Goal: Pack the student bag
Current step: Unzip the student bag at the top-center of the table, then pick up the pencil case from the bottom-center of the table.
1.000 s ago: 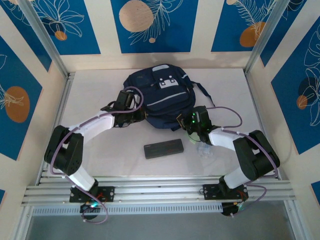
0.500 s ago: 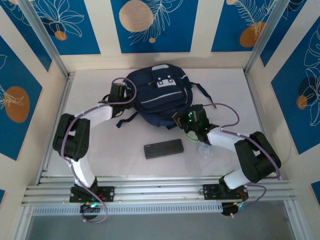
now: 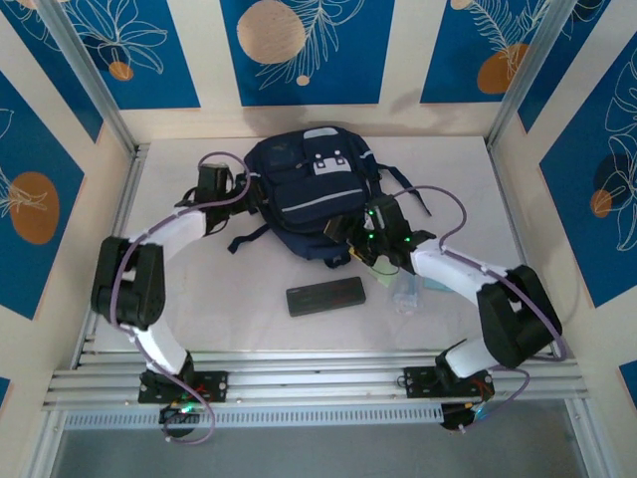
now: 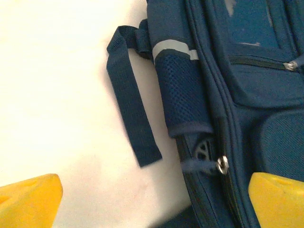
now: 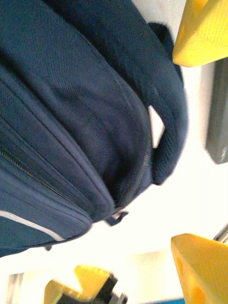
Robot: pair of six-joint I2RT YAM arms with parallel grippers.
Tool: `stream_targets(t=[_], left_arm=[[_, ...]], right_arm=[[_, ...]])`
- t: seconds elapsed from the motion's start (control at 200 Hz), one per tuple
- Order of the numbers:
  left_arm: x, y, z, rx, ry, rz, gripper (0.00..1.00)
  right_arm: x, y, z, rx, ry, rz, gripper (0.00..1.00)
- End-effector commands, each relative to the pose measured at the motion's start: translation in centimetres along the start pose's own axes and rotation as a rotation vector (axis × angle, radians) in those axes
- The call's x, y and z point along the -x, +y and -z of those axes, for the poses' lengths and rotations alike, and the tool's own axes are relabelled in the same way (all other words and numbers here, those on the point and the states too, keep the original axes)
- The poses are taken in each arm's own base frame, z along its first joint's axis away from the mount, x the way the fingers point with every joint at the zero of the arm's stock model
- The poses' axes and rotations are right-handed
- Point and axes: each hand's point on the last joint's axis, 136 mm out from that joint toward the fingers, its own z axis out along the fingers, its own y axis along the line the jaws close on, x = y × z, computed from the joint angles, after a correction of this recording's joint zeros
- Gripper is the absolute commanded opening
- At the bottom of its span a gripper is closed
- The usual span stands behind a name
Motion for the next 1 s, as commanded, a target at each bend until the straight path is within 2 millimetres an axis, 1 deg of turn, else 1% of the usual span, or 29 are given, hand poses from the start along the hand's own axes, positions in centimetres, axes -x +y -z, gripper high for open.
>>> stream_targets(t=[0.0,0.055,0.115,0.185,0.245,0.345,0.44,0.56,0.695,0.835,0.88,0.935,0.995], left_arm=[[-2.0,-0.7,2.8,-0.056,0.069,0.012,1.00],[-3.0,-1.1,3.6,-0.098,0.095,0.030,1.00],[-4.0,-1.6,4.3,-0.142,0.118,0.052,1.00],[-5.2,-2.0,5.1,-0.192,0.138,0.075,1.00],[-6.0,-2.4,5.7,-0.233,0.151,0.091,1.00],[-7.1,-2.0,6.4,-0.230,0.171,0.117,1.00],[-7.3,-1.4,7.0,-0.204,0.166,0.117,1.00],[-6.9,-1.3,7.4,-0.201,0.142,0.120,1.00],[-6.1,-1.8,7.4,-0.215,0.125,0.130,1.00],[-5.0,-2.1,7.8,-0.223,0.097,0.136,1.00],[-4.8,-2.2,7.9,-0.226,0.091,0.135,1.00],[-4.6,-2.3,8.1,-0.229,0.086,0.129,1.00],[-4.6,-2.1,8.2,-0.221,0.086,0.121,1.00]], right_arm=[[-2.0,-3.2,2.3,-0.176,0.064,0.135,0.94],[-2.2,-4.5,2.7,-0.234,0.072,0.164,0.98],[-2.4,-5.5,2.9,-0.285,0.081,0.192,0.99],[-2.8,-6.4,2.7,-0.311,0.102,0.217,0.99],[-3.4,-6.5,2.2,-0.303,0.131,0.219,0.99],[-4.9,-6.4,1.4,-0.286,0.178,0.202,0.99],[-6.6,-6.7,1.0,-0.300,0.221,0.177,0.99],[-9.4,-5.8,0.6,-0.263,0.284,0.151,0.99],[-12.2,-3.4,0.1,-0.191,0.358,0.138,0.99],[-14.2,-0.9,0.2,-0.144,0.411,0.178,0.98],[-14.7,-0.1,0.3,-0.121,0.431,0.212,0.98],[-15.1,0.6,0.5,-0.099,0.452,0.307,0.96],[-14.9,0.5,0.6,-0.138,0.457,0.441,0.95]])
